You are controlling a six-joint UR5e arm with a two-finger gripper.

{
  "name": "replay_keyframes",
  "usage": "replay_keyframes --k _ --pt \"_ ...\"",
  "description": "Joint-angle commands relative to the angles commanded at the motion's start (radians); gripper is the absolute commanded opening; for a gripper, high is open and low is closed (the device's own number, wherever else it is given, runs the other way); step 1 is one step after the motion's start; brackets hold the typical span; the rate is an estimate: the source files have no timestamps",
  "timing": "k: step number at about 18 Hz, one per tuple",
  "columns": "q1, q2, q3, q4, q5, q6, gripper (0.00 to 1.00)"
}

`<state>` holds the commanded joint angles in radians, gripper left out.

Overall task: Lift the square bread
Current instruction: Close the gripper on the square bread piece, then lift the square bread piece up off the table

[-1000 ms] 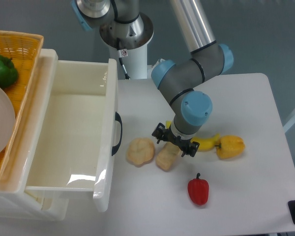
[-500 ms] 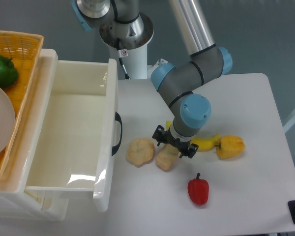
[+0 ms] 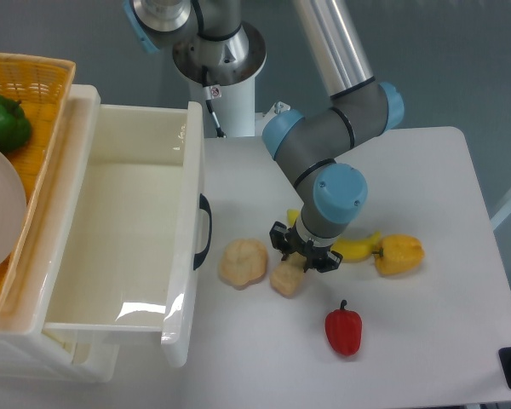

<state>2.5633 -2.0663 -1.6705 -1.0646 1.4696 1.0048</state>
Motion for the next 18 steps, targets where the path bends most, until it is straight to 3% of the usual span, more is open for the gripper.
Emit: replay_keyframes --k 7,11,14,18 --pt "0.005 0.014 0.038 -0.009 0.000 0.002 0.00" --pt "0.014 0.052 0.058 -0.014 -0.002 0.014 0.00" --pt "0.018 0.074 0.074 -0.043 -0.014 0.032 0.00" --pt "0.041 0.109 0.118 -0.158 -0.037 0.067 0.00"
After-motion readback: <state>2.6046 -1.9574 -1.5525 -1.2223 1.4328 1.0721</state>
